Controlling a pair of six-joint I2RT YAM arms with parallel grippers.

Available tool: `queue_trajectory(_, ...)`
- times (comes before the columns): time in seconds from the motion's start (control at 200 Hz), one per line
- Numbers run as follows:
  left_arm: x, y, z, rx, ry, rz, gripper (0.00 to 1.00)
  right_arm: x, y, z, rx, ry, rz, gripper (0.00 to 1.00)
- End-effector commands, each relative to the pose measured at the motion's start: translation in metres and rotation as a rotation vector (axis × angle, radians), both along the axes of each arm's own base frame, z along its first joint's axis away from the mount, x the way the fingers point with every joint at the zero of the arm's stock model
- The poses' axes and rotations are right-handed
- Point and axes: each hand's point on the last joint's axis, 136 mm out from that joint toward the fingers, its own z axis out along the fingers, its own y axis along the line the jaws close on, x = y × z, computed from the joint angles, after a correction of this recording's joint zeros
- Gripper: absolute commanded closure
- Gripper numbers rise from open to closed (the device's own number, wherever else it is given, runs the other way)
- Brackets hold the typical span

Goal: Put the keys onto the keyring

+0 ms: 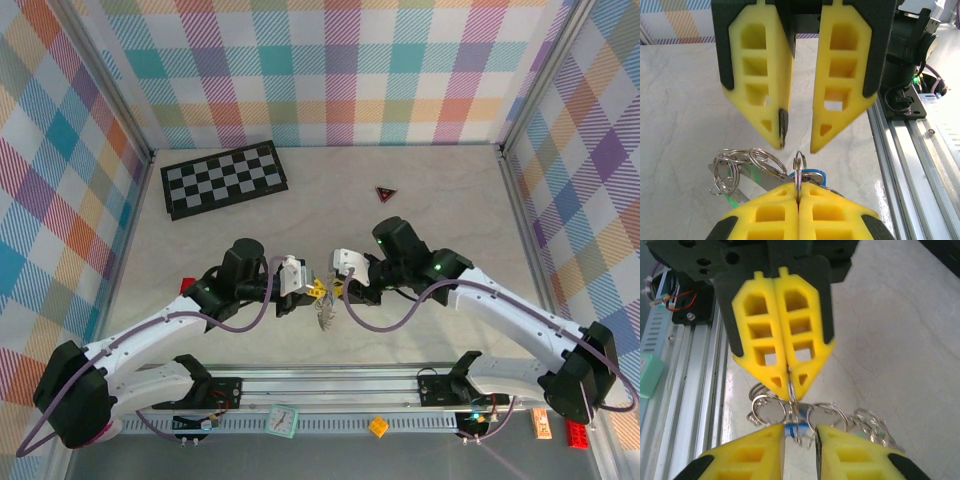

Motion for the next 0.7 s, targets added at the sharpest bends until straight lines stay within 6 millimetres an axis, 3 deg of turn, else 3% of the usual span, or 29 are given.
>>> queue_trajectory(0.0, -0.008, -0.004, 0.015, -0.072, -0.036, -0.043, 1.00, -0.005, 0.005, 0.006, 0.078, 0.055, 0.002, 0.76)
queue_trajectory(0.215, -0.008, -0.005, 0.013, -0.076, -0.035, -0.045, 1.00, -0.006, 0.008, -0.001, 0.079, 0.097, 0.000, 0.76)
queue_trajectory(0.47, -0.010, -0.005, 0.014, -0.084, -0.035, -0.056, 1.00, -0.002, 0.009, -0.010, 0.054, 0.105, -0.010, 0.83)
queue_trajectory(0.695, -0.010, -0.005, 0.014, -0.084, -0.034, -0.056, 1.00, 0.001, 0.002, -0.014, 0.024, 0.078, -0.039, 0.77)
